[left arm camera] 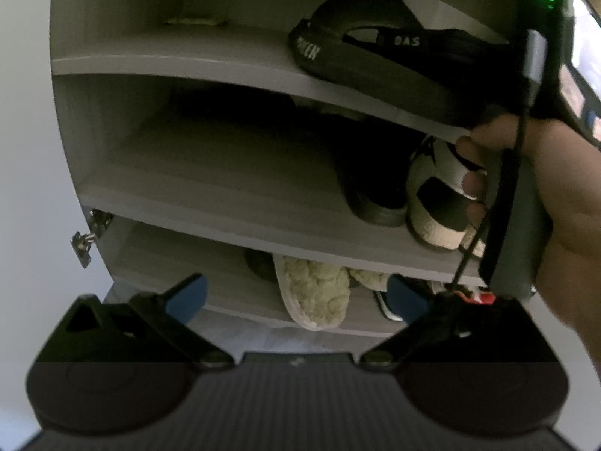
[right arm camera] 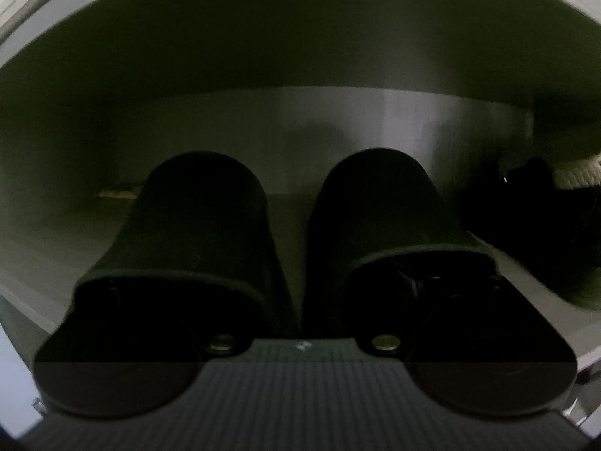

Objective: Organize scattered shoes
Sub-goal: 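Set the black slides on a cabinet shelf and open the right gripper, then move the right gripper back to the cream clogs on the mat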

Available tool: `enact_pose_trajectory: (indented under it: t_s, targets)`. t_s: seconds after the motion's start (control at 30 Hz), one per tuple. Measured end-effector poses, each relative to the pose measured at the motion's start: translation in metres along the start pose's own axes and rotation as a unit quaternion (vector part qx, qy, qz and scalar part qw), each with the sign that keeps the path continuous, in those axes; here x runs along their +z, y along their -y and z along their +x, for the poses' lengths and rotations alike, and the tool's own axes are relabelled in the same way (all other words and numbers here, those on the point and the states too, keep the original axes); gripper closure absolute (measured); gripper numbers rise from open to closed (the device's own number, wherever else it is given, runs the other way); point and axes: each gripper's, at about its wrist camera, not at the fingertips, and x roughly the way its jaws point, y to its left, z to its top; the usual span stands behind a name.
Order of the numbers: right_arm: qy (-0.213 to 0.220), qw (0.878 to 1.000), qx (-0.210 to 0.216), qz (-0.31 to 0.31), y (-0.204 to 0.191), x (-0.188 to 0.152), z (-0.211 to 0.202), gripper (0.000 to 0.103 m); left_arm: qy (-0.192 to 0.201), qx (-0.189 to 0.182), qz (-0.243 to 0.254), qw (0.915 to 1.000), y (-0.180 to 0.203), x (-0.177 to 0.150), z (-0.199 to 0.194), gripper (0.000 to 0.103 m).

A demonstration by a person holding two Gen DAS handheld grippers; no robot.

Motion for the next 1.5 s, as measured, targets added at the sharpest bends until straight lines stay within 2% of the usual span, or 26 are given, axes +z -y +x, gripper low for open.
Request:
enact_pose_trajectory:
  t_s: [0.13, 0.27, 0.33, 0.43, 0.53, 0.57, 0.6, 0.63, 0.67, 0.73, 0.77, 0.87, 0.93, 1.1, 1.23, 1.3, 1.37, 1.4, 1.5]
  targets:
    - [0.002, 1.000, -0.001, 0.022, 0.006, 0.001, -0.015, 0.014, -0.003, -0.006, -0.001, 1.0000, 0.001, -0.002, -0.001, 0.000]
    - [0.015, 0.999, 0.018, 0.026, 0.011, -0.011, -0.048, 0.013, 0.002, -0.005, -0.006, 1.0000, -0.001, -0.003, -0.002, 0.000]
    - [0.027, 0.998, 0.037, 0.032, 0.018, -0.016, -0.065, 0.013, 0.012, 0.003, 0.002, 0.9999, 0.001, -0.002, -0.003, 0.000]
    - [0.045, 0.996, 0.065, 0.035, 0.028, -0.021, -0.089, 0.014, 0.050, 0.027, 0.018, 0.9982, 0.001, 0.002, -0.012, 0.000]
    - [0.046, 0.995, 0.077, 0.048, 0.033, -0.023, -0.104, 0.014, 0.072, 0.039, 0.002, 0.9967, -0.006, 0.006, -0.018, 0.000]
    - [0.046, 0.994, 0.083, 0.052, 0.036, -0.023, -0.106, 0.016, 0.073, 0.042, -0.004, 0.9965, -0.009, 0.006, -0.019, 0.000]
    - [0.047, 0.992, 0.098, 0.058, 0.036, -0.025, -0.110, 0.029, 0.072, 0.043, -0.012, 0.9964, -0.011, 0.007, -0.019, 0.000]
    - [0.047, 0.991, 0.107, 0.061, 0.036, -0.026, -0.111, 0.036, 0.071, 0.044, -0.017, 0.9963, -0.013, 0.009, -0.019, 0.000]
    - [0.046, 0.990, 0.114, 0.065, 0.035, -0.027, -0.111, 0.037, 0.072, 0.046, -0.022, 0.9961, -0.016, 0.010, -0.020, 0.000]
    - [0.035, 0.984, 0.151, 0.083, 0.027, -0.032, -0.109, 0.056, 0.080, 0.055, -0.036, 0.9946, -0.022, 0.012, -0.024, 0.000]
    - [0.029, 0.983, 0.161, 0.083, 0.022, -0.034, -0.107, 0.060, 0.088, 0.062, -0.047, 0.9931, -0.025, 0.013, -0.027, 0.000]
    - [0.025, 0.985, 0.157, 0.066, 0.007, -0.036, -0.101, 0.063, 0.105, 0.073, -0.057, 0.9901, -0.032, 0.012, -0.035, 0.000]
    - [0.027, 0.985, 0.156, 0.073, 0.003, -0.033, -0.095, 0.070, 0.104, 0.074, -0.053, 0.9904, -0.036, 0.014, -0.035, 0.000]
    - [0.028, 0.987, 0.132, 0.087, -0.004, -0.027, -0.075, 0.070, 0.098, 0.075, -0.068, 0.9900, -0.044, 0.016, -0.037, 0.000]
    - [0.064, 0.982, 0.123, 0.126, 0.010, -0.033, -0.103, 0.070, 0.099, 0.066, -0.046, 0.9918, -0.037, 0.013, -0.037, 0.000]
    - [0.092, 0.982, 0.102, 0.130, 0.026, -0.054, -0.138, 0.069, 0.097, 0.054, -0.028, 0.9934, -0.031, 0.012, -0.036, 0.000]
    - [0.093, 0.985, 0.068, 0.129, 0.045, -0.085, -0.168, 0.069, 0.095, 0.042, -0.024, 0.9942, -0.027, 0.011, -0.037, 0.000]
    - [0.082, 0.988, 0.047, 0.125, 0.054, -0.103, -0.178, 0.069, 0.095, 0.036, -0.021, 0.9946, -0.023, 0.009, -0.037, 0.000]
    - [0.015, 0.993, -0.004, 0.114, 0.079, -0.158, -0.197, 0.069, 0.096, 0.018, -0.002, 0.9952, -0.008, 0.001, -0.041, 0.000]
